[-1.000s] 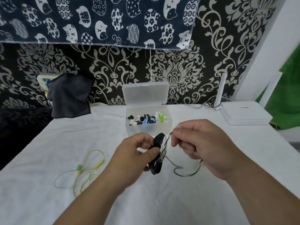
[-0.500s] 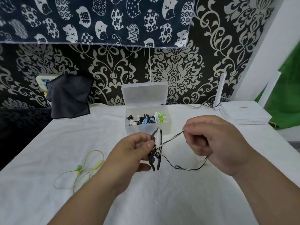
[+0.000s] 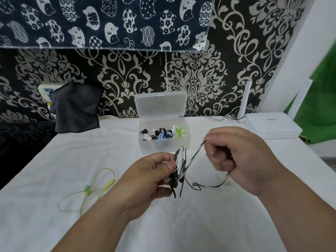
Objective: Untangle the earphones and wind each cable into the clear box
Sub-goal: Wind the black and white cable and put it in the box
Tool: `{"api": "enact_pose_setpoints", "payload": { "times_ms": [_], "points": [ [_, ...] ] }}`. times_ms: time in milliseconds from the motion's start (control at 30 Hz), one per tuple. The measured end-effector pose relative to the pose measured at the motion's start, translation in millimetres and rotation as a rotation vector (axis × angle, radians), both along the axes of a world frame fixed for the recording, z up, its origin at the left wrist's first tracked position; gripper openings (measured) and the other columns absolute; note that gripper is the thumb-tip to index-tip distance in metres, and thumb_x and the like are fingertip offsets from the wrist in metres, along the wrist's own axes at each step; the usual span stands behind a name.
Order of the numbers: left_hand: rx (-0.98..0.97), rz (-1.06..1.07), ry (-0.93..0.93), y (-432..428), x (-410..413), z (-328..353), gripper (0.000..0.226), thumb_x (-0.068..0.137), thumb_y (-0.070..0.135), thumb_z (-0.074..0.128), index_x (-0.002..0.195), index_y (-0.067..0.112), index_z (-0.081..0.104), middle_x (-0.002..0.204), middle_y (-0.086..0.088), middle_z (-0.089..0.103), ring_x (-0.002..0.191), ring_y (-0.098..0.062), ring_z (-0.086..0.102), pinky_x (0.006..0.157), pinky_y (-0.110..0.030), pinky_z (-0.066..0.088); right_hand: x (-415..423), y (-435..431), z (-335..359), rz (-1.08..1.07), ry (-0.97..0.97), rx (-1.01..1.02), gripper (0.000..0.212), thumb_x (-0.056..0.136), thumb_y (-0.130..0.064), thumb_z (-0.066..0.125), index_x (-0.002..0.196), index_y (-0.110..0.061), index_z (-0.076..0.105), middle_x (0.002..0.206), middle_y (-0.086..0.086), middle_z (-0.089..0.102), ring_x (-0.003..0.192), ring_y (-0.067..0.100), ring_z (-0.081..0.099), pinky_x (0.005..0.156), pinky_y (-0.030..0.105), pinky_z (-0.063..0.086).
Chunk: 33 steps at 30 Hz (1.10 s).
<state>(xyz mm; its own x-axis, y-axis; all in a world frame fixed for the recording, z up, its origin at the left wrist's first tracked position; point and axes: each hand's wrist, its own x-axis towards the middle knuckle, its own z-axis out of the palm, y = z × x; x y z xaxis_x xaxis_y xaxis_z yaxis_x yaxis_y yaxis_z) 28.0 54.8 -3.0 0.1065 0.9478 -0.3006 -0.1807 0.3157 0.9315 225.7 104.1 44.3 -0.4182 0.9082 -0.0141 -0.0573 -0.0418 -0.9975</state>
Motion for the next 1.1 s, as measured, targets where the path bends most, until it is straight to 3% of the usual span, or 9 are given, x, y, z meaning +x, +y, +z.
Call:
{"api": "enact_pose_setpoints", "payload": {
  "times_ms": [133,233,600,733,867,1033,1100],
  "points": [
    [0.027,-0.092,0.023,-2,3,1,0.030,0.079,0.022,0.067,0.103,0.004,0.069,0.080,-0.011,0.057,0.061,-0.015,0.055,0.057,-0.029,0.046,-3,2,-7,-0.086,-0.183,0.010,0.044,0.098,-0.017,0.056,0.054,-0.016,0.062,0.053,0.002,0.030,0.047,0.013,0.022,0.044,0.021,0.019],
    [0.034,-0.132,0.032,-3,4,1,0.022,0.082,0.021,0.066,0.099,0.009,0.071,0.083,-0.011,0.062,0.063,-0.017,0.057,0.061,-0.032,0.045,-6,1,-12,-0.097,-0.238,0.039,0.043,0.098,-0.020,0.057,0.055,-0.017,0.063,0.051,-0.003,0.033,0.047,0.012,0.025,0.044,0.019,0.023],
    [0.064,-0.115,-0.050,-5,7,6,0.028,0.082,0.021,0.064,0.104,0.007,0.071,0.098,-0.018,0.066,0.064,-0.017,0.059,0.059,-0.031,0.046,-15,0,-23,-0.168,-0.419,0.019,0.045,0.097,-0.031,0.059,0.053,-0.019,0.059,0.049,-0.012,0.041,0.048,0.008,0.037,0.052,0.022,0.029],
    [0.126,0.001,-0.136,-3,9,6,0.029,0.076,0.024,0.066,0.100,0.008,0.072,0.089,-0.014,0.068,0.068,-0.022,0.061,0.067,-0.037,0.048,-20,-5,-25,-0.053,-0.412,-0.164,0.049,0.100,-0.030,0.054,0.052,-0.019,0.056,0.051,-0.004,0.039,0.047,0.015,0.029,0.047,0.025,0.022],
    [0.148,0.114,-0.179,2,5,6,0.032,0.078,0.025,0.065,0.105,0.010,0.071,0.094,-0.022,0.062,0.084,-0.035,0.054,0.064,-0.032,0.052,-26,-11,-30,0.119,-0.438,-0.206,0.041,0.102,-0.022,0.046,0.061,-0.018,0.053,0.053,-0.003,0.035,0.048,0.014,0.023,0.046,0.024,0.019],
    [0.144,0.195,-0.215,3,1,4,0.033,0.080,0.023,0.061,0.109,0.008,0.069,0.088,-0.010,0.068,0.074,-0.018,0.062,0.072,-0.029,0.058,-30,-17,-29,0.227,-0.465,-0.201,0.034,0.103,-0.025,0.046,0.072,-0.013,0.055,0.056,-0.003,0.034,0.046,0.012,0.025,0.046,0.022,0.019],
    [0.124,0.226,-0.250,4,0,3,0.035,0.079,0.022,0.061,0.110,0.008,0.068,0.091,-0.012,0.069,0.077,-0.019,0.063,0.072,-0.029,0.060,-31,-19,-31,0.275,-0.494,-0.202,0.033,0.103,-0.021,0.043,0.074,-0.012,0.056,0.056,-0.003,0.036,0.046,0.011,0.027,0.047,0.024,0.020]
  ]
}}
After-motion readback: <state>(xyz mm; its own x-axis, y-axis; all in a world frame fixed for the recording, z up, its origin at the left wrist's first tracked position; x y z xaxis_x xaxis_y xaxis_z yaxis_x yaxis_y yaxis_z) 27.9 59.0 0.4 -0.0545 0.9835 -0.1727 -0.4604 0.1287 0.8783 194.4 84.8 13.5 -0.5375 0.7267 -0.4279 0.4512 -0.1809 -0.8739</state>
